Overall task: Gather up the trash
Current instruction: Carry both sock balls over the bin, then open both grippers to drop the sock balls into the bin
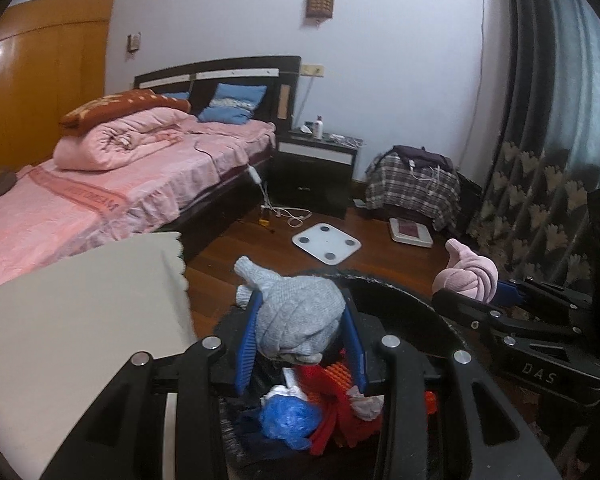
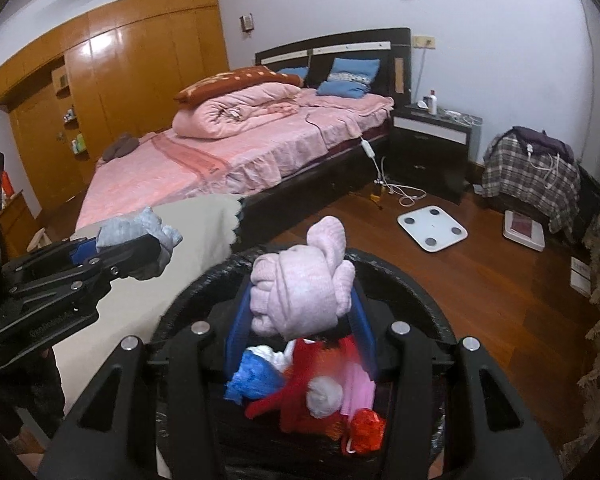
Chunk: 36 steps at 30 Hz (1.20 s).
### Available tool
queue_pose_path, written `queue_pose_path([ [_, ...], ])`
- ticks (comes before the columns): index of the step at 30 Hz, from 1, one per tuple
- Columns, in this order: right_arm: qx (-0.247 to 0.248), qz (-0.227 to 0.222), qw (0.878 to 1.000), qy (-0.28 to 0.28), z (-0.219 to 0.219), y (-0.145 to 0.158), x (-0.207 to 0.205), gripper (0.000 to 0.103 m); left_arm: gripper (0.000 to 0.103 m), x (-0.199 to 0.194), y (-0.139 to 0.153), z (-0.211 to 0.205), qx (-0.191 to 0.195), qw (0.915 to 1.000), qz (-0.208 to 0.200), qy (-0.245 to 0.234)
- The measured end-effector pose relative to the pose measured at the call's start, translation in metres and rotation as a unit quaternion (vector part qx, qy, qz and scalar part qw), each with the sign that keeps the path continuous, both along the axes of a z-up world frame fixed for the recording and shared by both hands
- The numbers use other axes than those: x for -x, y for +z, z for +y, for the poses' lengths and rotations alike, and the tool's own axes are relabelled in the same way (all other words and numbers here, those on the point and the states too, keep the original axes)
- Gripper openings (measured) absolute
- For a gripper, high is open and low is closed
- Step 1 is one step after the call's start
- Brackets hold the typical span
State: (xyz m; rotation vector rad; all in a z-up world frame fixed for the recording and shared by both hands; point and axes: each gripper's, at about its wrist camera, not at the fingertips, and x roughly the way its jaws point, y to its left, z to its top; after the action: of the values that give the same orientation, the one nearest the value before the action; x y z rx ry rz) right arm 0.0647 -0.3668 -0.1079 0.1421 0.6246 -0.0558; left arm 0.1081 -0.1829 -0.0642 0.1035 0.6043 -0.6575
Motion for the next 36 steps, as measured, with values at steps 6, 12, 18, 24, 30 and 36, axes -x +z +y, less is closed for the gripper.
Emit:
queue_pose_path([
  [6,0.0,0.013,1.0,-0.006,-0.011,-0.014,-0.003,0.045,0.038,-0.009,-0.015,-0.017,-0.003,0.9997,0.017,-0.016],
  [12,-0.001,0.024,1.0,-0.015,-0.018,-0.027,-0.007,0.05,0.04,-0.017,-0.025,-0.027,-0.002,0.9989,0.032,-0.033],
  [18,0.009,0.018,0.999,-0.032,-0.024,-0.03,-0.003,0.083,0.067,-0.018,-0.025,-0.025,0.004,0.9986,0.032,-0.042],
  [24,0.002,0.016,0.999,-0.04,-0.025,-0.023,0.002,0.096,0.084,-0.014,-0.012,-0.004,-0.005,0.9999,0.01,-0.004],
  [30,-0.013,0.014,0.999,-0.028,-0.011,-0.002,0.011,0.097,0.094,-0.004,0.004,0.025,-0.018,0.9989,-0.001,0.043],
  [36,-0.004,0.012,1.0,-0.004,0.011,0.023,0.019,0.098,0.097,0.014,0.021,0.046,-0.029,0.9966,-0.017,0.075],
])
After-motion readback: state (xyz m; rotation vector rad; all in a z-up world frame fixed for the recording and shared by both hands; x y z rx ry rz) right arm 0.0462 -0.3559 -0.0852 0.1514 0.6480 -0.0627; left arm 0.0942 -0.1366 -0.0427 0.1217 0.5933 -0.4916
